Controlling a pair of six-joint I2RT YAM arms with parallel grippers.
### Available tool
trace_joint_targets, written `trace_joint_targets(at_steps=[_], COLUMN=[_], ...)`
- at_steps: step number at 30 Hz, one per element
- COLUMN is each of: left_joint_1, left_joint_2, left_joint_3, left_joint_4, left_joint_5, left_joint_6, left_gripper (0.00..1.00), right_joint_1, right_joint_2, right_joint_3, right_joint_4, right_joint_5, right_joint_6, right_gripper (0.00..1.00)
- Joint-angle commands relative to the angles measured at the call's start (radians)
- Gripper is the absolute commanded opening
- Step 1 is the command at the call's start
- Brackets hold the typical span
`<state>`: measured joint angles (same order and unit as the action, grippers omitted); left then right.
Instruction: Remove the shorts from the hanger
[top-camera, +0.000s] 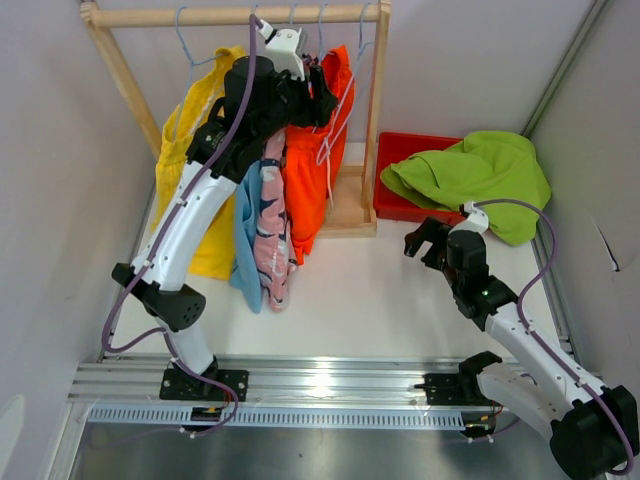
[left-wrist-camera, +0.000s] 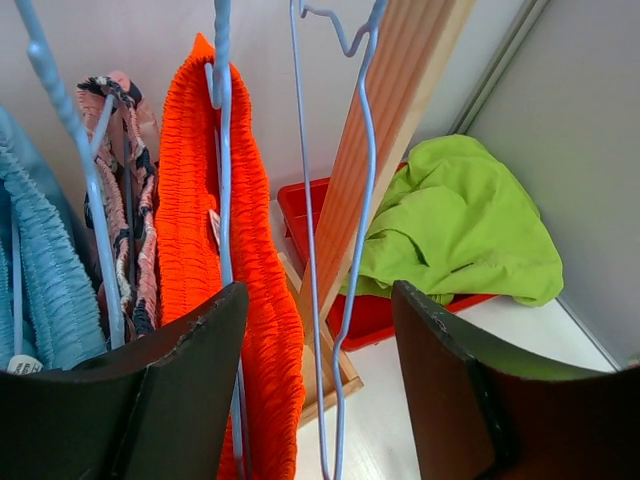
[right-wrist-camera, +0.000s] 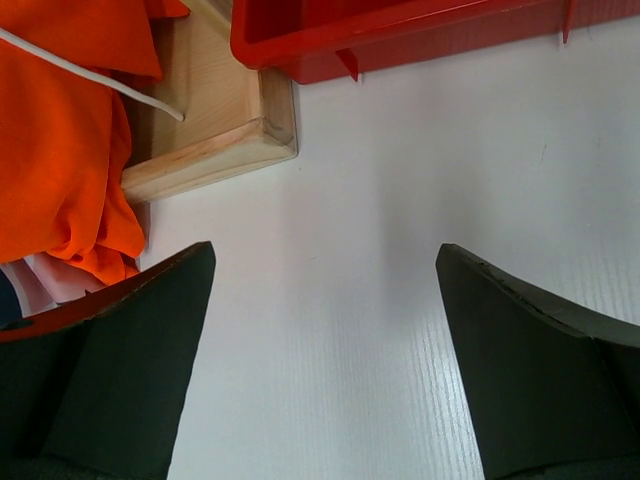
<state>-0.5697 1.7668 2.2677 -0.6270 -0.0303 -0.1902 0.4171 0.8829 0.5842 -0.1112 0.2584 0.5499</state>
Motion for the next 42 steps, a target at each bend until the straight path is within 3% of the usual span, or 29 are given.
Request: trace_joint_targets(at_steps=[1, 7, 12, 28, 37, 42], left_joint_1=[0.013, 0.013, 0.013, 0.013, 0.014, 0.018], left_joint_2=[-0.026, -0.061, -0.116, -0.132, -0.056, 0.009], left_joint_3=[-0.005, -0.048, -0.112, -0.092, -0.094, -0.042], left_joint_4=[0.023, 0.033, 0.084, 0.061, 0.076, 0.062], left_joint_5=[-0.036, -0.071, -0.069, -0.069, -0.069, -0.092], left_joint_6=[0.021, 0.026, 0.026, 0.028, 0.020, 0.020], left_gripper=[0.65, 0.63, 0.67, 0.72, 0.68, 0.56], right_joint_1=[0.003, 0.005, 0.005, 0.006, 0.005, 0.003], right_joint_2=[-0.013, -0.013, -0.010, -0.007, -0.015, -0.012], right_joint_3=[-0.012, -0.020, -0.024, -0.040, -0.057, -0.066], right_joint_4=[0.013, 0.016, 0.022, 0.035, 0.041, 0.050], right_joint_5=[0.024, 0.021, 0.019, 0.010, 0.018, 0.018], right_joint_6=[0.002, 0.005, 0.008, 0.016, 0.015, 0.010], right_gripper=[0.99, 0.99, 1.00, 0.99, 0.99, 1.00])
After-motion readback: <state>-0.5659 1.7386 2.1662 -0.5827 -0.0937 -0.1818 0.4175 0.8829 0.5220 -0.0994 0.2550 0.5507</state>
